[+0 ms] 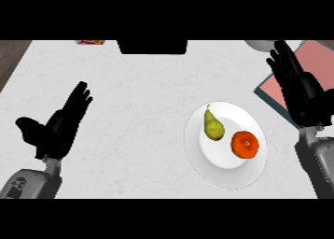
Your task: Pick the squash from the plate and place it in the cardboard box
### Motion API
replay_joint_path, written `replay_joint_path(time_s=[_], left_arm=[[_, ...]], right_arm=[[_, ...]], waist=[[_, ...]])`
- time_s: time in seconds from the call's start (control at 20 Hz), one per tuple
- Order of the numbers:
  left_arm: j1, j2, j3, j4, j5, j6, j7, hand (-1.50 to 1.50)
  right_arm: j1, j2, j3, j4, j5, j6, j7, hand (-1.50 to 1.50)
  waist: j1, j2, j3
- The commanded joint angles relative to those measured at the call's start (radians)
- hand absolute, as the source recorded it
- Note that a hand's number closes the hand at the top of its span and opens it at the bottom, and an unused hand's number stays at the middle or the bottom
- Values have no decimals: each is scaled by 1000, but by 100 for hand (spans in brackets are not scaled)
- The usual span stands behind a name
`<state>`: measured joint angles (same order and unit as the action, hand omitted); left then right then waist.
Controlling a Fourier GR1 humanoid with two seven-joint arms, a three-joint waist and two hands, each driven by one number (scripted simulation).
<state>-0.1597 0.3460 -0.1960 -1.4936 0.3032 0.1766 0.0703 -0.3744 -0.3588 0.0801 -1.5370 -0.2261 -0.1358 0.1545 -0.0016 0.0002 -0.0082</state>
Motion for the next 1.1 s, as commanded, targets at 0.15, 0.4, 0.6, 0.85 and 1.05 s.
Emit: replay_joint_path(time_s=[0.15, 0.4, 0.6, 0.85, 1.05], left_arm=[[69, 62, 108, -96, 29, -4, 74, 0], [126, 67, 155, -80, 101, -37, 70, 0], [153, 81, 172, -84, 114, -78, 70, 0], [160, 94, 206, -92, 130, -89, 87, 0], [144, 85, 193, -71, 116, -88, 78, 0]], right_arm=[[157, -78, -71, -7, -109, 249, -111, -150], [226, -84, -225, 8, 62, 20, -395, -150], [360, -95, -206, -12, 57, 202, -697, -150], [465, -225, -118, -216, 218, 230, -560, -150], [421, -384, -57, -257, 433, 214, -345, -150]], waist=[[4, -3, 9], [-10, -5, 11], [-6, -1, 10], [-13, -5, 7], [-7, -1, 2]])
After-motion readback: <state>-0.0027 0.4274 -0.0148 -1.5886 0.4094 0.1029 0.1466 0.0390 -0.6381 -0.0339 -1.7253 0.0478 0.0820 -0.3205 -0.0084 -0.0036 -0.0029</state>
